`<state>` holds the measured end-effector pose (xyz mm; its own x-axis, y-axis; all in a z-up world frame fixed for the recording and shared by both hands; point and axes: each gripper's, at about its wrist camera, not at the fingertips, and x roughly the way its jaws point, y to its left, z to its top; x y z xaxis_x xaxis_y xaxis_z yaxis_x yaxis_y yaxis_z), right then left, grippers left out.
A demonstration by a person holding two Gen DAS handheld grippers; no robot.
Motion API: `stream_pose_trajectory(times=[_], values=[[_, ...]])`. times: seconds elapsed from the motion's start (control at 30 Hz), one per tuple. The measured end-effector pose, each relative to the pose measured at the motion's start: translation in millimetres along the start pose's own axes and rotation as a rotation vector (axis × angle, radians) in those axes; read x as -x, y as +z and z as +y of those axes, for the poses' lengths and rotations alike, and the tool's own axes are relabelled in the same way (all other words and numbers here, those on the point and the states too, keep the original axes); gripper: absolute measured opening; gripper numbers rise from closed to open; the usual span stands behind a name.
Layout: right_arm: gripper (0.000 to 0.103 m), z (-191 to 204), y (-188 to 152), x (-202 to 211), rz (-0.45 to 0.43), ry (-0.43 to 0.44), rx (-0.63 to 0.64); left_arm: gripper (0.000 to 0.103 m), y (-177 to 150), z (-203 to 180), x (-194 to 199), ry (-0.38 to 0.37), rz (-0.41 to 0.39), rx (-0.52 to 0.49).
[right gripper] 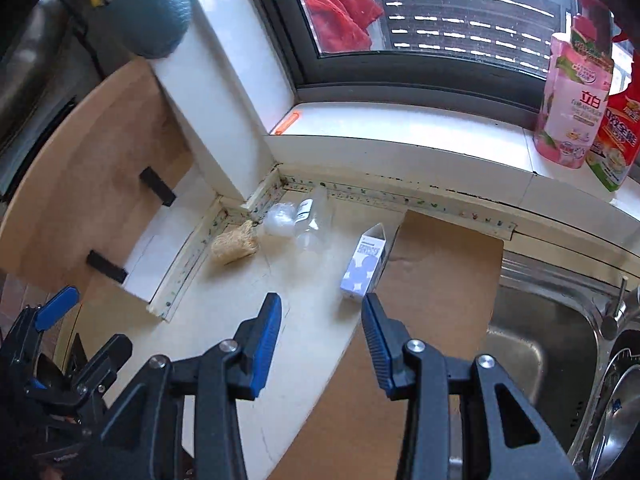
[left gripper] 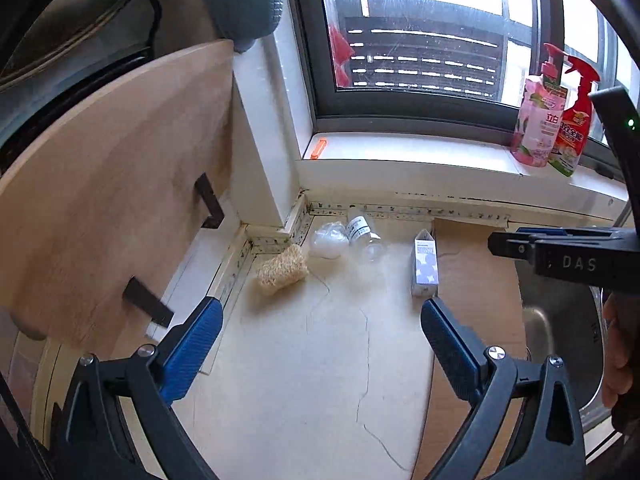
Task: Collect trash
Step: 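Grasp the white-blue carton with right gripper while left grasps clear plastic bottle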
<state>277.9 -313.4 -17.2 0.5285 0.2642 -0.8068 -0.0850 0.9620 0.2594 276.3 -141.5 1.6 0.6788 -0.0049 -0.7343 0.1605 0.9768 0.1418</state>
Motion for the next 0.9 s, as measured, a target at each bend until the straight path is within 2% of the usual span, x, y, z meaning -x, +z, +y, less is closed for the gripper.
stream_pose_trajectory(times=[0.17,0.37,0.57,0.63,0.73,0.83,0.9], values=[[0.042,-28.1,22.4,-82.3,0.098,-0.020,-0.066,0.097,32.3,-7.6,-72.8,-0.040,0.067,0.016],[0.042,-48.8,25.9,-151.1,0.179,-0.042,-0.127,0.083,42.1,-8.8,-132.5,-0.056,0.155,0.021],[0.042,-46.3,33.8,-176.5,0.193,-0.027,-0.138,0.080,52.5,-1.5,-168.1,-0.088,0.198,0.088],[0.042,-39.1,34.4,-185.4,0.202,-0.059,-0.107,0.079,57.8,-1.0,-175.1,-0.092,0.203,0.105],[0.042,-34.4,31.4,-199.5,0.234,-0.086,-0.083,0.073,66.7,-2.4,-187.5,-0.111,0.220,0.122],[0.040,-37.8,28.7,-203.8,0.228,-0.073,-0.103,0.070,74.1,-10.3,-199.9,-0.134,0.240,0.123],[0.040,-41.8,28.6,-199.5,0.212,-0.029,-0.122,0.066,78.0,-16.4,-206.5,-0.141,0.249,0.119]])
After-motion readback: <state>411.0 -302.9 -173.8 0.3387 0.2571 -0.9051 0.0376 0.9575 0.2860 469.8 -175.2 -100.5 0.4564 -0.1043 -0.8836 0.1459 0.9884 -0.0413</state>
